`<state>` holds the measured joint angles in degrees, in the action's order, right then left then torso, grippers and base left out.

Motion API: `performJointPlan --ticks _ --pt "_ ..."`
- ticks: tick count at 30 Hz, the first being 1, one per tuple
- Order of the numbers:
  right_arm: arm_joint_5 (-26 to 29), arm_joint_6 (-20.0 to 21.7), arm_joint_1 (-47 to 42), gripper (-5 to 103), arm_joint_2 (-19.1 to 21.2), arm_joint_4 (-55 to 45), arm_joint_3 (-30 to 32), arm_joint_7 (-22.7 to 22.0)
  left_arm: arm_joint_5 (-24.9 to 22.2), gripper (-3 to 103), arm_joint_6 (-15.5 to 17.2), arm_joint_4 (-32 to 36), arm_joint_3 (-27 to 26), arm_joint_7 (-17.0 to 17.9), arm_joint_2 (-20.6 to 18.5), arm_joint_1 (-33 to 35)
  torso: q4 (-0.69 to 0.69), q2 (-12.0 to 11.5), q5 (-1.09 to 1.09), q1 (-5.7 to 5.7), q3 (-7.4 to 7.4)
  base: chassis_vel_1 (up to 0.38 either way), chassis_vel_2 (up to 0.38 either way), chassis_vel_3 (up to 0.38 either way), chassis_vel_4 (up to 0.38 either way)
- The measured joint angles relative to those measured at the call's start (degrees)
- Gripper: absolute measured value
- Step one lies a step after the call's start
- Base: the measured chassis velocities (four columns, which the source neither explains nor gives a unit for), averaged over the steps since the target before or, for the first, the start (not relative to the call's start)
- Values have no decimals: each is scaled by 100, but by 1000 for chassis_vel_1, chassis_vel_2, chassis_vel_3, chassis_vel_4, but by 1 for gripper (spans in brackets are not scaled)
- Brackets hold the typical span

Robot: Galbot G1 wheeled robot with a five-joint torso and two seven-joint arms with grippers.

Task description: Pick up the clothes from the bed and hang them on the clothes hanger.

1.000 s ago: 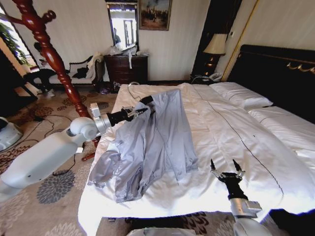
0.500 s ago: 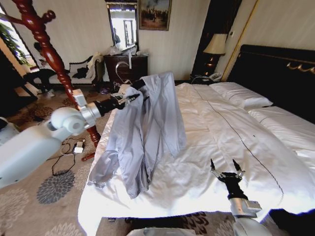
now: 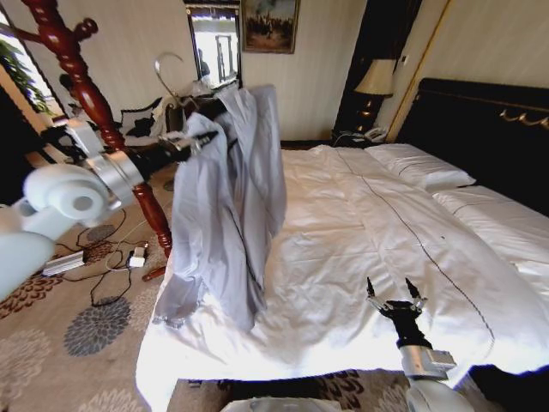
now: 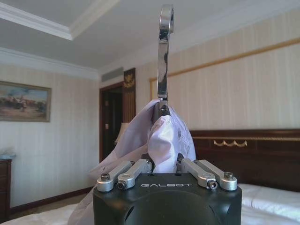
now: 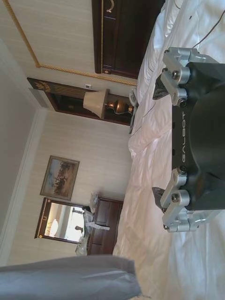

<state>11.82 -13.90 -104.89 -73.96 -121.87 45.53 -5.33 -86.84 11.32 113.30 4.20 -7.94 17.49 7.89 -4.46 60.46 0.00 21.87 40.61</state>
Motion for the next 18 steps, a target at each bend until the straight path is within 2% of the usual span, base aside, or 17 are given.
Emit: performJointPlan --ticks 13,18 --pt "0 1 1 100 1 0 -1 -1 -423 16 147 -524 -24 336 172 -561 1 0 0 0 0 0 0 0 0" --pt "1 1 0 100 1 -1 -1 -1 -568 16 280 -864 343 539 338 -1147 1 0 0 0 0 0 0 0 0"
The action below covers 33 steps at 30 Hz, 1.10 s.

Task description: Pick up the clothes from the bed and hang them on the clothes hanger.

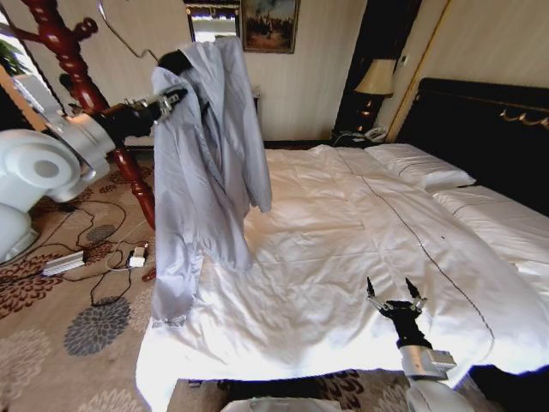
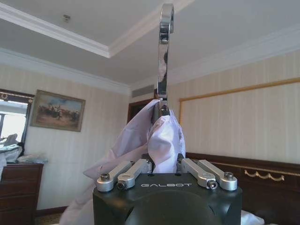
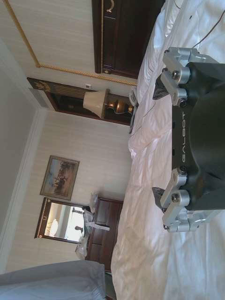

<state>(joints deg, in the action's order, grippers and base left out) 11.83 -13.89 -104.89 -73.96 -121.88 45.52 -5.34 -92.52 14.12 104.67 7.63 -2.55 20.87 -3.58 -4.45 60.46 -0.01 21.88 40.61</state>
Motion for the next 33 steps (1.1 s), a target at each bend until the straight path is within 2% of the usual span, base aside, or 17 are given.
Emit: performJointPlan --ticks 4,5,9,11,13,15,18,20,24,26,31,33 --pt "0 0 1 100 1 0 -1 0 -193 16 86 -523 746 191 369 -900 -1 0 0 1 0 0 0 0 0" --pt "0 0 1 100 1 0 -1 0 -193 16 86 -523 746 191 369 -900 -1 0 0 1 0 0 0 0 0" --pt "0 0 1 100 1 0 -1 0 -393 16 196 -1070 1345 496 810 -1722 -3 -1 1 1 1 0 0 0 0" --pt "0 0 1 100 1 0 -1 0 -402 16 213 -1154 1441 539 880 -1861 -2 0 1 0 1 0 0 0 0" --pt "0 0 1 100 1 0 -1 0 -446 16 319 -1365 1659 744 1092 -2242 -1 0 0 0 1 0 0 0 0" --pt "0 0 1 100 1 0 -1 0 -475 16 383 -1406 1713 868 1157 -2350 -1 0 2 1 0 0 0 0 0" --pt "0 0 1 100 1 0 -1 0 -605 16 643 -1639 1908 1485 1419 -2752 -1 0 2 1 0 0 0 0 0" --pt "1 0 1 100 1 0 -1 0 -620 16 674 -1685 1938 1558 1465 -2809 0 0 1 0 1 0 0 0 0" --pt "0 0 1 100 1 0 -1 0 -731 16 865 -2089 2122 1948 1697 -3128 -1 0 1 0 0 0 0 0 0" --pt "0 0 1 100 1 0 -1 0 -771 16 903 -2156 2151 2004 1728 -3172 -1 0 1 0 1 0 0 0 0" --pt "0 0 1 100 1 0 -1 0 -983 16 1164 -2540 2292 2221 1889 -3417 -1 0 0 0 1 0 0 0 0" --pt "0 0 1 100 1 -1 -1 0 -1111 16 1376 -2817 2404 2347 1994 -3582 -2 0 1 0 0 0 0 0 0"
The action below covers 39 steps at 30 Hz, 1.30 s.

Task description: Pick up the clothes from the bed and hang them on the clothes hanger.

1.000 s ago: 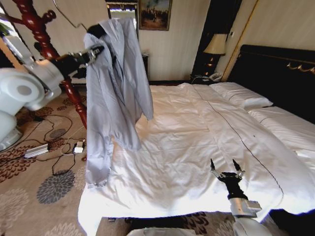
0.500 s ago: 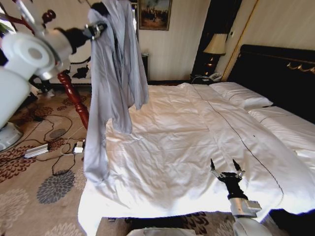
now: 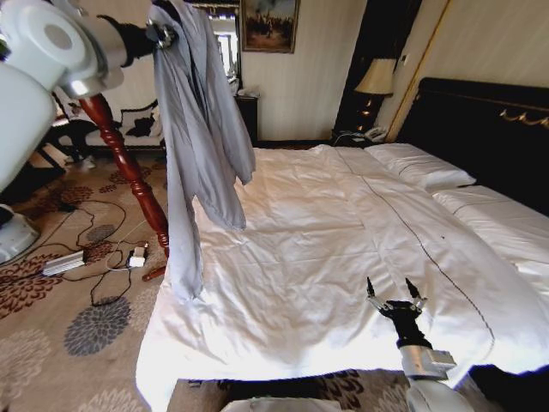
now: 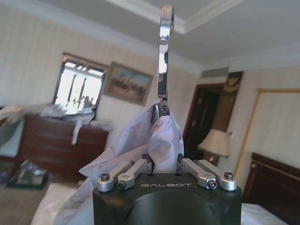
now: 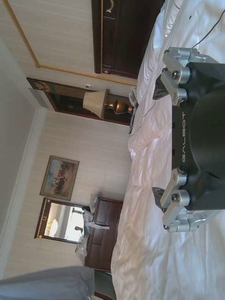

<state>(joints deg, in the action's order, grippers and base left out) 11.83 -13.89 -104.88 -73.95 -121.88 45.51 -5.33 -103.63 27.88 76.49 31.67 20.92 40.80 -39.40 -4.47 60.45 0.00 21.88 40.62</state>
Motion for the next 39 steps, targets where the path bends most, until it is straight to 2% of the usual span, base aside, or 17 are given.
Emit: performJointPlan --ticks 7,20,28,39 --pt "0 0 0 100 1 0 0 0 -403 16 454 -489 173 347 259 -292 0 0 0 0 -1 0 0 0 0" --pt "0 0 0 100 0 0 0 0 -804 16 878 -1419 447 706 773 -746 -1 0 0 0 0 0 0 0 0" --pt "0 0 0 100 0 0 0 0 -1126 16 1103 -1700 620 987 693 -942 1 0 -1 0 -1 0 0 0 0" --pt "0 0 0 100 0 0 0 0 -1184 16 1290 -2235 764 1013 704 -1068 0 0 -1 -1 0 0 0 0 0"
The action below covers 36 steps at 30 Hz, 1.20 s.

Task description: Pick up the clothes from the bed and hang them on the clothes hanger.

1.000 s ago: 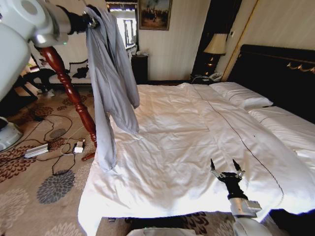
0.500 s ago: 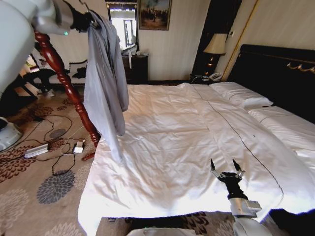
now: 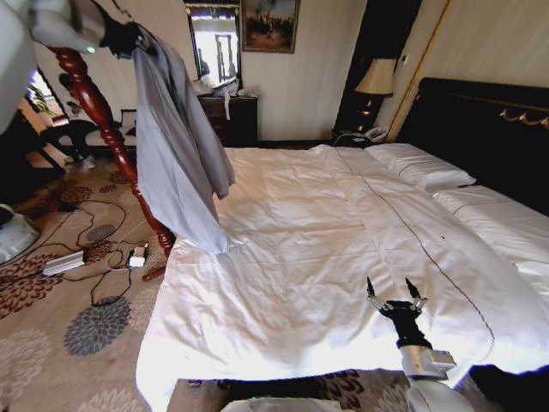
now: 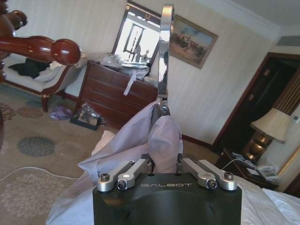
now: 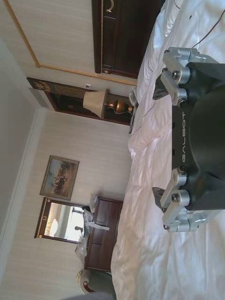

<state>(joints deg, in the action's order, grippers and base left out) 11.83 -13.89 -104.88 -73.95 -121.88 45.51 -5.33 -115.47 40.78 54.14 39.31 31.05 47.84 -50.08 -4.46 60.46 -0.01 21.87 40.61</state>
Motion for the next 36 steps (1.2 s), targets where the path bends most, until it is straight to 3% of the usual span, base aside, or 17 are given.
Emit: performJointPlan --ticks 11,36 --pt "0 0 0 100 0 0 0 0 98 16 150 -481 196 -45 46 -144 1 0 0 0 0 0 0 0 0" --pt "0 0 0 100 0 0 0 0 832 16 144 -1469 194 -606 317 -59 -1 0 0 1 0 0 0 0 0"
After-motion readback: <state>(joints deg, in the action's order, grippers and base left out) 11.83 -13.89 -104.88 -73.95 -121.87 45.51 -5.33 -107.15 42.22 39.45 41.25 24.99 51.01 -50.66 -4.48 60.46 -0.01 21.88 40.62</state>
